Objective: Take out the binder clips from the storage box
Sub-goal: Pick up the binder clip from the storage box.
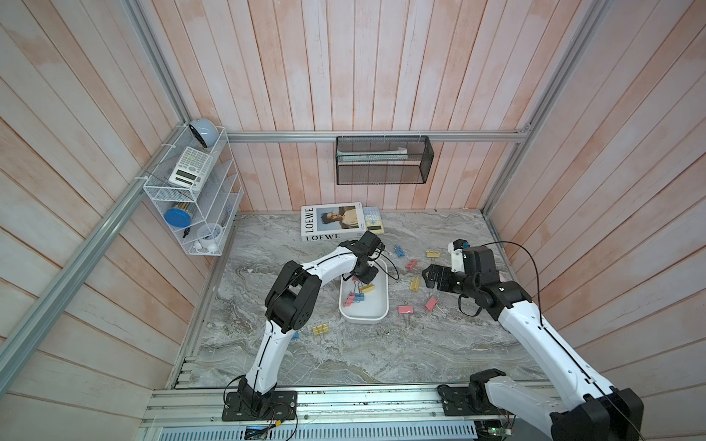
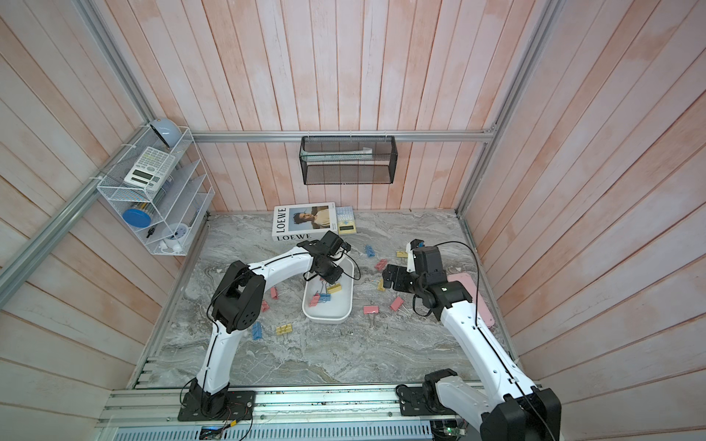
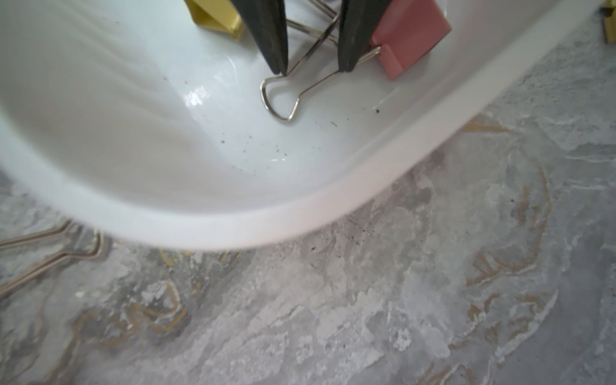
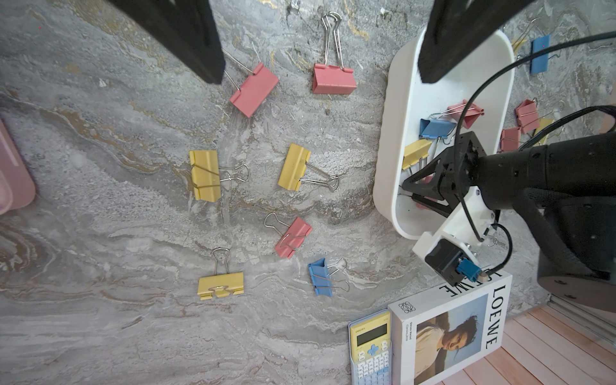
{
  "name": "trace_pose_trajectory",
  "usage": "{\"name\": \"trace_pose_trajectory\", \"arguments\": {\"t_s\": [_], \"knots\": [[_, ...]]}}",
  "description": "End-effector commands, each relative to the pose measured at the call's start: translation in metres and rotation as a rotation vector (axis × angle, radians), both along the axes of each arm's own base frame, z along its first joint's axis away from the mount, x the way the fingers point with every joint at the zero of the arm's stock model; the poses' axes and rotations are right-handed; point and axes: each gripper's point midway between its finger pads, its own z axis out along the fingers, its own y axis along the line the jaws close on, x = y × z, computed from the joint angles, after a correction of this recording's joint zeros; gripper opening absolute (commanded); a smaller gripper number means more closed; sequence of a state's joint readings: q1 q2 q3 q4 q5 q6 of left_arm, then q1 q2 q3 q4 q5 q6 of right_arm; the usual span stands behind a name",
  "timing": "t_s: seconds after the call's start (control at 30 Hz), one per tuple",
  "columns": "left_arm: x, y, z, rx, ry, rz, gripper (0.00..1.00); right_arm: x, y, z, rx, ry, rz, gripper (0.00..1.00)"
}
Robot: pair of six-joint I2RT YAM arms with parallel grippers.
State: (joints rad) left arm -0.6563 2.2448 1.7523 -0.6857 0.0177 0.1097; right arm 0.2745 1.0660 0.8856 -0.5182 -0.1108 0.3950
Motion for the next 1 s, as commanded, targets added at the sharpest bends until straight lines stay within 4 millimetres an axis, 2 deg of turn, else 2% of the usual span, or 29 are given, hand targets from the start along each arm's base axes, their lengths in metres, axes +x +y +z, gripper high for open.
{"name": "trace_pose_trajectory", "arguments": {"t_s": [0.0,0.13,0.3,0.47,0.57,0.73,0.97], "knots": [[0.004,0.002,-0.008,0.029,-0.004,-0.012,0.32,0.0,0.004,0.008,0.0,-0.008,0.018,0.98],[0.003,0.004,-0.012,0.04,-0.003,-0.009,0.29,0.001,0.004,0.009,0.001,-0.009,0.018,0.98],[0.006,0.002,-0.003,0.035,-0.023,-0.003,0.14,0.0,0.004,0.008,0.004,-0.007,0.018,0.98],[0.006,0.002,0.003,0.038,-0.043,0.014,0.03,0.0,0.004,0.008,0.006,-0.008,0.015,0.98],[0.009,0.003,0.019,0.027,-0.083,0.039,0.0,0.0,0.005,0.01,0.014,-0.017,0.014,0.98],[0.013,0.007,0.056,-0.019,-0.144,0.102,0.0,0.002,0.011,0.013,0.022,-0.028,0.028,0.98],[0.002,0.026,0.111,-0.124,-0.213,0.23,0.0,0.01,0.032,0.021,0.022,-0.056,0.077,0.98]]}}
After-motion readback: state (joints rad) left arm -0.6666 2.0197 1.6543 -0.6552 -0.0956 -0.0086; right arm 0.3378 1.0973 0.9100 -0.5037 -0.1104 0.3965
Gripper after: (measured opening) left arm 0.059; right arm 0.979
